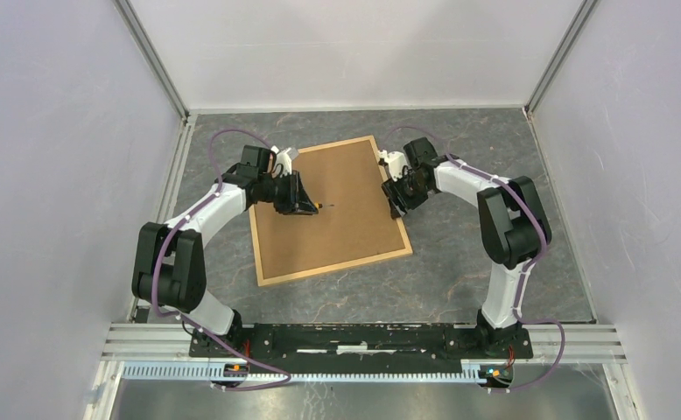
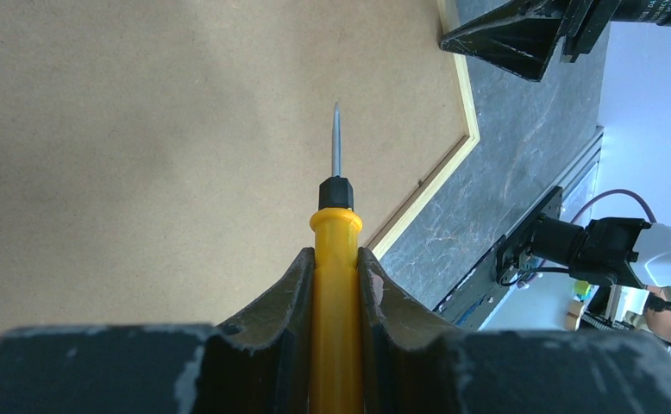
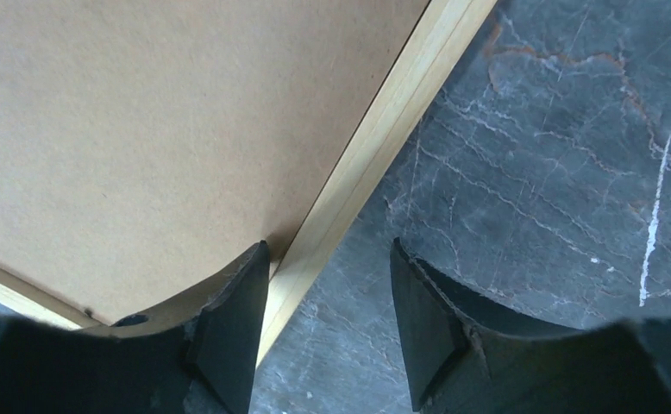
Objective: Take the photo out of the frame
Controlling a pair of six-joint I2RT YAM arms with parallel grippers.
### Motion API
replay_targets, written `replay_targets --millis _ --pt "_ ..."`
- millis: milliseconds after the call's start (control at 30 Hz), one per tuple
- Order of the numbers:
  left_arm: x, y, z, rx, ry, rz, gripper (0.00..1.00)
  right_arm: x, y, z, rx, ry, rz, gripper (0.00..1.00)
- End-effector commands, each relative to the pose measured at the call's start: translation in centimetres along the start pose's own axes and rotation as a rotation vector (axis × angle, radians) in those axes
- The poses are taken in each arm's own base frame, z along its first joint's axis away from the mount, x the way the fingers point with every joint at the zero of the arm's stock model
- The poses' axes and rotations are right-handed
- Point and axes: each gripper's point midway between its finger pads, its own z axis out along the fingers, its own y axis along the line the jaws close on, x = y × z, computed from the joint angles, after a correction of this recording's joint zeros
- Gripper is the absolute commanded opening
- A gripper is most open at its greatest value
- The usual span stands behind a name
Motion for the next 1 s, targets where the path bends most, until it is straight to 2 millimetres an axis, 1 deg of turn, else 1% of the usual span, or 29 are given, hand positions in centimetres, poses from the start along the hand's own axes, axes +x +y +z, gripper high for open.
replay_targets --millis 0,133,167,233,300,400,467,567,600,633,700,833,967 --pt "-1.9 -1.1 -0.8 0.038 -0.047 0.135 0.02 0.8 0.7 0.4 0.030 -0.003 0.068 0.57" --pt "-1.8 -1.0 -0.8 0.029 -0.047 0.135 0.02 3.7 -0.2 1.1 0.111 0.073 0.065 0.47" --pt "-1.7 -0.9 -0.8 0.026 -0.046 0.134 0.02 4.3 -0.4 1.2 0.123 0.091 0.056 0.43" --pt "-1.6 -0.9 -0.9 0.022 -0.046 0.133 0.02 5.1 -0.8 1.4 0.130 0.121 0.022 0.32" --pt "-1.7 -0.8 -0.9 0.019 -0.047 0.131 0.02 5.5 -1.5 1.5 0.143 0.148 -0.040 0.17" --pt "-1.7 -0.9 -1.0 0.022 -0.046 0.136 0.02 4.8 -2.9 1.5 0.122 0.152 -0.196 0.06" --pt "-1.6 -0.9 -1.0 0.023 -0.045 0.139 0.02 3.6 -3.9 1.6 0.094 0.138 -0.330 0.00" --pt "-1.6 -1.0 -1.1 0.027 -0.040 0.141 0.02 0.8 -5.5 2.0 0.090 0.127 -0.486 0.00" --pt "-1.7 -1.1 -1.1 0.027 -0.041 0.144 0.02 -0.7 -5.9 2.0 0.094 0.108 -0.527 0.00" --pt "-1.7 -1.1 -1.2 0.028 -0.039 0.146 0.02 -1.6 -6.1 2.3 0.081 0.099 -0.563 0.00" --pt "-1.7 -1.4 -1.2 0.038 -0.039 0.152 0.02 -4.6 -5.8 2.4 0.042 0.036 -0.646 0.00" --pt "-1.3 -1.9 -1.1 0.068 -0.020 0.150 0.02 -9.2 -4.6 3.2 0.000 -0.057 -0.822 0.00" --pt "-0.8 -2.6 -0.5 0.096 0.008 0.148 0.02 -13.1 -1.2 3.5 -0.041 -0.168 -0.967 0.00"
